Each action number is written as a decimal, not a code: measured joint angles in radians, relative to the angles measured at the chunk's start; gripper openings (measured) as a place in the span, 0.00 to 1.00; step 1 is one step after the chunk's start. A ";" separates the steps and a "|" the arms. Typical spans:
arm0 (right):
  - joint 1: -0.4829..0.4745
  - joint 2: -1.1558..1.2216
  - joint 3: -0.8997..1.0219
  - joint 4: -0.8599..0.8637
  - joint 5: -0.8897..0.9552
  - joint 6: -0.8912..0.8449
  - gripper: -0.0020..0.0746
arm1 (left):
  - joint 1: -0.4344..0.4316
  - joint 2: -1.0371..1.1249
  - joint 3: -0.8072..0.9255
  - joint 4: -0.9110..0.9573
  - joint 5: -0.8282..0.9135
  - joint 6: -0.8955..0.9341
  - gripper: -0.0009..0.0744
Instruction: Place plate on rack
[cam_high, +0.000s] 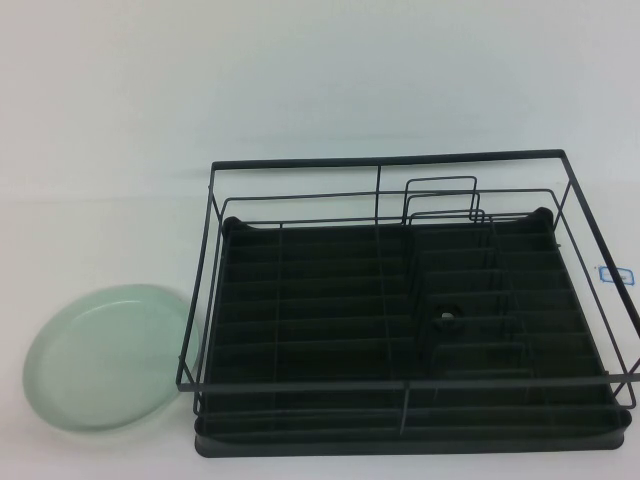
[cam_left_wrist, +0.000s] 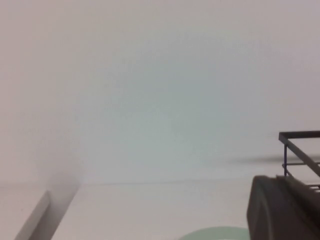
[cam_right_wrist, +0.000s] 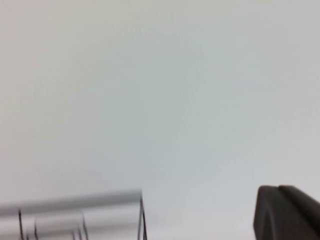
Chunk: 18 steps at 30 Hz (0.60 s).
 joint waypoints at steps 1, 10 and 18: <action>0.000 0.000 0.000 0.000 -0.042 0.000 0.05 | 0.000 0.000 0.000 -0.002 -0.009 -0.002 0.01; 0.000 0.000 0.000 0.000 -0.197 0.000 0.05 | 0.000 0.000 0.000 -0.006 -0.066 -0.002 0.01; 0.000 0.000 -0.060 -0.103 -0.053 0.000 0.05 | 0.000 0.000 -0.134 -0.068 -0.107 -0.081 0.01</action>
